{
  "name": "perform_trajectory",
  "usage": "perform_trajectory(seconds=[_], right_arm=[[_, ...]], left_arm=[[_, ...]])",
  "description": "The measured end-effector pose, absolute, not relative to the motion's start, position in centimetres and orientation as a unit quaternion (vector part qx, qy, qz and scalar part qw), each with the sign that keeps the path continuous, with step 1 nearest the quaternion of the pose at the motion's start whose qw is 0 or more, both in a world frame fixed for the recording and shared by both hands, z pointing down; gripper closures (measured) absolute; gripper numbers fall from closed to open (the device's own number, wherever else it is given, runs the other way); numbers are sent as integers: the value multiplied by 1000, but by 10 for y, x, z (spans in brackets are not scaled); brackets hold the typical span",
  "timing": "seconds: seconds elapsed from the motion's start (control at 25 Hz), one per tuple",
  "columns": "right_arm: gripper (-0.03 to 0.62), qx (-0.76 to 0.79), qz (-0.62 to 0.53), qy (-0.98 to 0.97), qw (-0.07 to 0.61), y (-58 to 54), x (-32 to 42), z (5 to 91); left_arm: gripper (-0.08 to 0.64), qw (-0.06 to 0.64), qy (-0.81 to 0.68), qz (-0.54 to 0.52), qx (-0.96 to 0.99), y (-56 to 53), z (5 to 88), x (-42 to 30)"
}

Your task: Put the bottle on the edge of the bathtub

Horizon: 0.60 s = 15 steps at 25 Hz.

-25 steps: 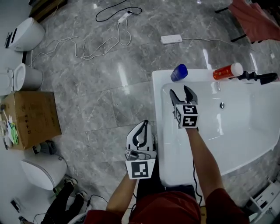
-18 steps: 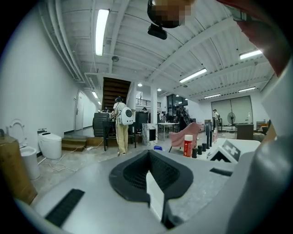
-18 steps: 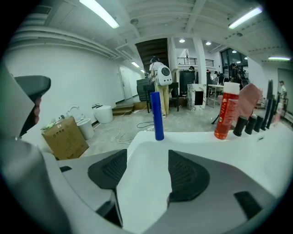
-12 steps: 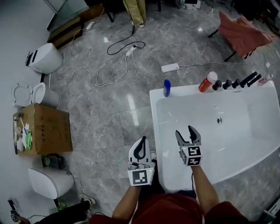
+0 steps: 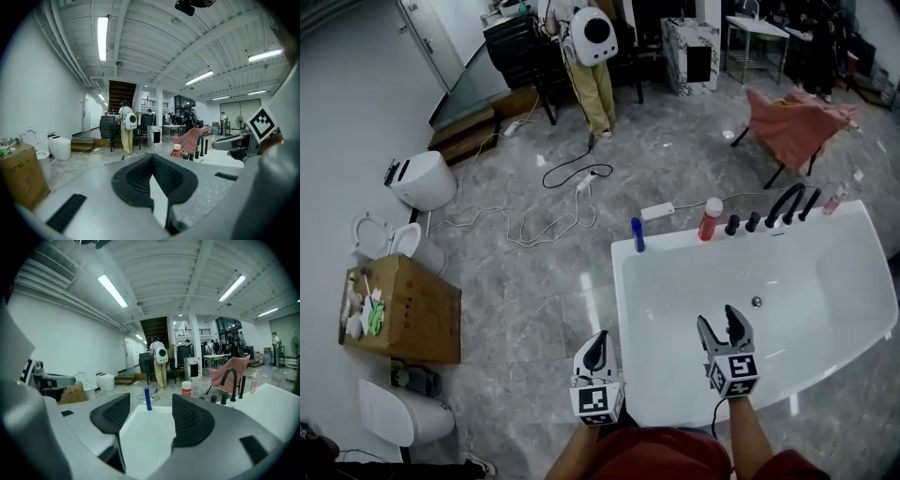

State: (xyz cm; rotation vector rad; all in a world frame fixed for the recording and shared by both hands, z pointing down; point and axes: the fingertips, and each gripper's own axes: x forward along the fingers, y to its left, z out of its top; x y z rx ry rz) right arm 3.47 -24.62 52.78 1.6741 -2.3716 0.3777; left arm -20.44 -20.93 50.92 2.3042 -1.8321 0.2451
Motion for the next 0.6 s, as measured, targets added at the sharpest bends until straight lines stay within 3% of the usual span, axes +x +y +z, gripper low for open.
perform_trajectory(seconds=[0.36,0.6], right_arm=[[314,570,-4,-820,56,-212,72,386],[325,569,-44,-821,24,-208,72,345]], left_arm=[[556,32,-610,44,791,-176,407,-185],[557,-11,-632,22,774,-170,362,-190]])
